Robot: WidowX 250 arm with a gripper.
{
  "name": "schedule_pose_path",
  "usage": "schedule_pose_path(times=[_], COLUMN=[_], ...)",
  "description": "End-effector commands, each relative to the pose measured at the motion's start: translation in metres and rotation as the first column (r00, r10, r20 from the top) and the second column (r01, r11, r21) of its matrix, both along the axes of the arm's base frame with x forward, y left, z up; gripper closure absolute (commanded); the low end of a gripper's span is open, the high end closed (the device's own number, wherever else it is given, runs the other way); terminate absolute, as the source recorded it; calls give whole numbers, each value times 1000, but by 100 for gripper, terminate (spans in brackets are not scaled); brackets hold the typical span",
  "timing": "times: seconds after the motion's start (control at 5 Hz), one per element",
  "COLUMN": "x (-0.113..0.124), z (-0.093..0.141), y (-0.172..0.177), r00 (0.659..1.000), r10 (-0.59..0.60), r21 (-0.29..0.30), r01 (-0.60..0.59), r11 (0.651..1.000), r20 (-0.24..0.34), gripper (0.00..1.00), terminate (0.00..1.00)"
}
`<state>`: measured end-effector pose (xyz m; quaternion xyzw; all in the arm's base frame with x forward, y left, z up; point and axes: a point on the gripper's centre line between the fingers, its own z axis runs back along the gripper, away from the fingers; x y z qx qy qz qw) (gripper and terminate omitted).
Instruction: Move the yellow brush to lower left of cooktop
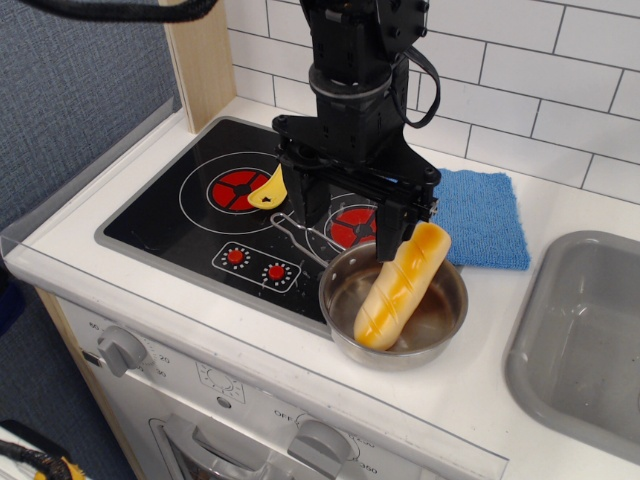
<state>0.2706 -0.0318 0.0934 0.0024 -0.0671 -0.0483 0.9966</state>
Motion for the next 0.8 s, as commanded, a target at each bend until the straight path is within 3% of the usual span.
schedule_pose_path(times=[0.0,0.2,0.6], x=[0,17,84], z=[0,4,3], y=[0,26,90], r00=[1000,998,972], r10=[0,69,228], r21=[0,27,46], r01=[0,-69,-231], r11=[1000,997,972], r20=[0,10,55], gripper=[0,0,0], terminate=[0,0,0])
